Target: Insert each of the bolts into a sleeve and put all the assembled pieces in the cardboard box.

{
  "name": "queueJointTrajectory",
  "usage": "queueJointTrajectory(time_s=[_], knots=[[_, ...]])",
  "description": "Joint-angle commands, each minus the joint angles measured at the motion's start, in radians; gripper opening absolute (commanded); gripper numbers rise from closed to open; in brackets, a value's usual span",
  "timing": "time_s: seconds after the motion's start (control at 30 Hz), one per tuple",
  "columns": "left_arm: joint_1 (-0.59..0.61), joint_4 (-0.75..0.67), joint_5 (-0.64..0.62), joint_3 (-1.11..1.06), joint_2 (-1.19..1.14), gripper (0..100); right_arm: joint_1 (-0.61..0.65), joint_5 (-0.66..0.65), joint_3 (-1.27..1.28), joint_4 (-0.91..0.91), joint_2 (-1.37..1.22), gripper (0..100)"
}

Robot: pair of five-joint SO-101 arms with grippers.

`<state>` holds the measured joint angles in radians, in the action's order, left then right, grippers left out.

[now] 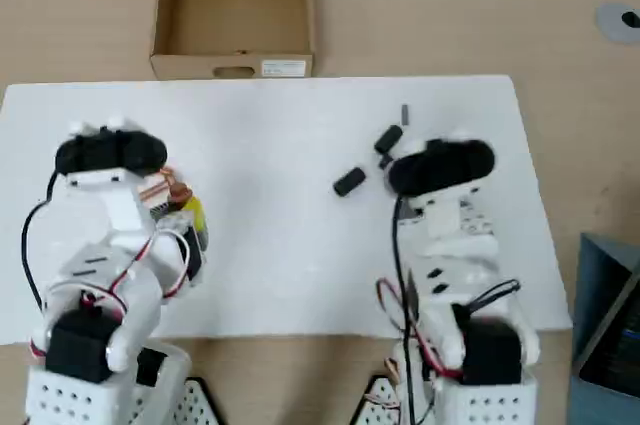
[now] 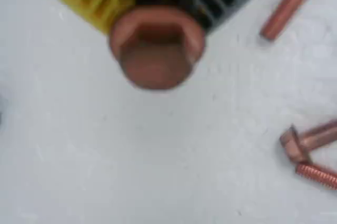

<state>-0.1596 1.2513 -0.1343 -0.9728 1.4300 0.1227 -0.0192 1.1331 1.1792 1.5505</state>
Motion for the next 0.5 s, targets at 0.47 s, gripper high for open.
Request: queueJointTrajectory(time_s=[0.47], knots=[[-0.002, -0.074, -0.028, -0.245, 0.395, 0, 0.403, 0.006, 0.176, -0.038, 0.303, 0.9]])
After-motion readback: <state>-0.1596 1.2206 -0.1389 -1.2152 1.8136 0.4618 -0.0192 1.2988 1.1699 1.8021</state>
